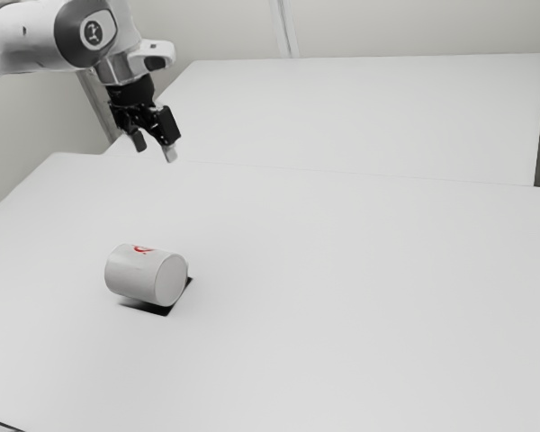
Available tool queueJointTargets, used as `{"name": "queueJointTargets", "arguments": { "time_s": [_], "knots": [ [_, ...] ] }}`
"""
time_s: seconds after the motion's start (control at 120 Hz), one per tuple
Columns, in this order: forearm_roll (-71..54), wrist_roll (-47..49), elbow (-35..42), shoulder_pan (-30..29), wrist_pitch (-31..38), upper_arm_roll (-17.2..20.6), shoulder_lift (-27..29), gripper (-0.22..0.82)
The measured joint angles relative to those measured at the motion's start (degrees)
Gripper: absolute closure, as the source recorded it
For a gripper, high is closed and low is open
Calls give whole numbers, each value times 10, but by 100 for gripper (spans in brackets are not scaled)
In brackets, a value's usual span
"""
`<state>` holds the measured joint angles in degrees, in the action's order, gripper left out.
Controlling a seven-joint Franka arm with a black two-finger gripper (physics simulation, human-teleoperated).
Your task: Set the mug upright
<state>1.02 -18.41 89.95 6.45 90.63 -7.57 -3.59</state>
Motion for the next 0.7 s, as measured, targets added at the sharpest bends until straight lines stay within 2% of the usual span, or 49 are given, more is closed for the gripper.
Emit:
{"name": "queueJointTargets", "arguments": {
  "time_s": [0.142,0.233,0.308,0.367,0.492,0.608,0.667,0.7],
  "knots": [
    [6,-1,14,-19,10,-5,7,2],
    [45,-3,39,-16,7,-43,15,2],
    [99,-10,46,-7,-11,-91,9,2],
    [134,-20,48,-23,-30,-109,-3,2],
    [187,-50,48,-102,-67,-114,-45,2],
    [220,-88,47,-151,-87,-110,-91,2],
    [232,-109,46,-176,-95,-98,-113,2],
    [237,-120,46,-200,-99,-78,-122,2]
  ]
}}
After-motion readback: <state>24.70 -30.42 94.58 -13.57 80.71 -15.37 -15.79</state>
